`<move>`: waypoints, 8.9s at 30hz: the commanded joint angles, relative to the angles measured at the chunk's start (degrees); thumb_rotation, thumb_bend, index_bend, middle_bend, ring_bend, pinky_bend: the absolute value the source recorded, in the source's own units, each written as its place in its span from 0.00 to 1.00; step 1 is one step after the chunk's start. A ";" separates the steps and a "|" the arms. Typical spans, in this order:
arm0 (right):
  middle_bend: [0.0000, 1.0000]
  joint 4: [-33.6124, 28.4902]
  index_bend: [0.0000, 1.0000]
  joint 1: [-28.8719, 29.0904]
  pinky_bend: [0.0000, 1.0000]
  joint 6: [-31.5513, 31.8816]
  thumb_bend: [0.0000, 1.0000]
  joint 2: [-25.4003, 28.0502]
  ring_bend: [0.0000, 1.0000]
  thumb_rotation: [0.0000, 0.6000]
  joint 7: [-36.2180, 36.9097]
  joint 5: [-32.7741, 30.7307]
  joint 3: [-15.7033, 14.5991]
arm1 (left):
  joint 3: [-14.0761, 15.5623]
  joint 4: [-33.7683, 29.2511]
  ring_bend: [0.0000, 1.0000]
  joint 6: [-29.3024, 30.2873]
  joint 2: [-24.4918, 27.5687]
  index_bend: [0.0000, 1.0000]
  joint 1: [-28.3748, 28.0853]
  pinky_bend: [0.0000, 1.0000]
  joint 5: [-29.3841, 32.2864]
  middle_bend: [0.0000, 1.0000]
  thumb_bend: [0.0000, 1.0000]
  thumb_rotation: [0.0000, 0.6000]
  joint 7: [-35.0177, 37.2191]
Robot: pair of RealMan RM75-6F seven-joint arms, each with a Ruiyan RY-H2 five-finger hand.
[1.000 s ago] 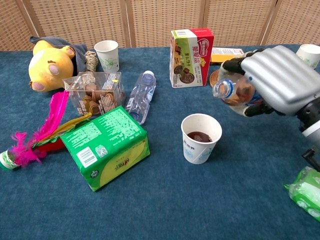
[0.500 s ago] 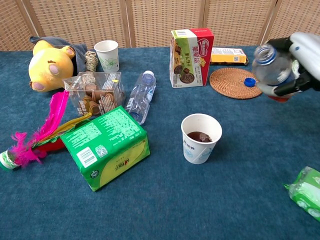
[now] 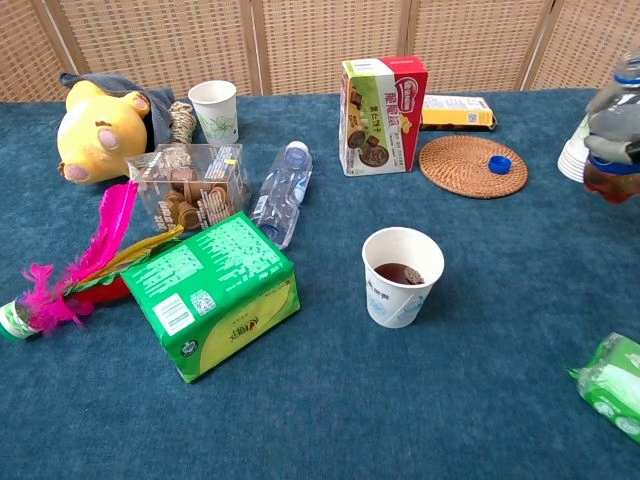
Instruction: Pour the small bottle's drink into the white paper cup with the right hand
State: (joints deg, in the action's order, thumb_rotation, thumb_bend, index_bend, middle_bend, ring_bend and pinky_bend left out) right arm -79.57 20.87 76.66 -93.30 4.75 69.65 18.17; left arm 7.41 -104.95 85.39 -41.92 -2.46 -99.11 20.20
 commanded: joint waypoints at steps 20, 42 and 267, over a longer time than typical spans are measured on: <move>0.48 15.71 0.55 -3.56 0.65 -11.07 0.85 1.78 0.30 1.00 38.70 -0.84 1.71 | 0.45 -0.34 0.00 -1.06 0.29 0.00 -0.48 0.00 -0.31 0.00 0.37 1.00 0.08; 0.48 31.30 0.56 -2.95 0.65 -8.67 0.89 -7.49 0.30 1.00 47.20 1.89 0.50 | 0.61 -0.92 0.00 -2.20 0.14 0.00 -1.06 0.00 -0.30 0.00 0.37 1.00 -0.90; 0.00 -7.89 0.00 -15.42 0.00 11.67 0.00 22.69 0.00 0.34 -12.48 9.73 -10.34 | -2.83 -3.79 0.00 4.80 -7.33 0.00 5.09 0.00 9.30 0.00 0.37 1.00 -20.77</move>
State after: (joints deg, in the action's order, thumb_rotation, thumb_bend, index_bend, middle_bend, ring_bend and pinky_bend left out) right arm -86.33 5.87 88.73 -71.15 -6.44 80.56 7.60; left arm 4.97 -108.86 89.80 -48.71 2.30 -90.42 0.22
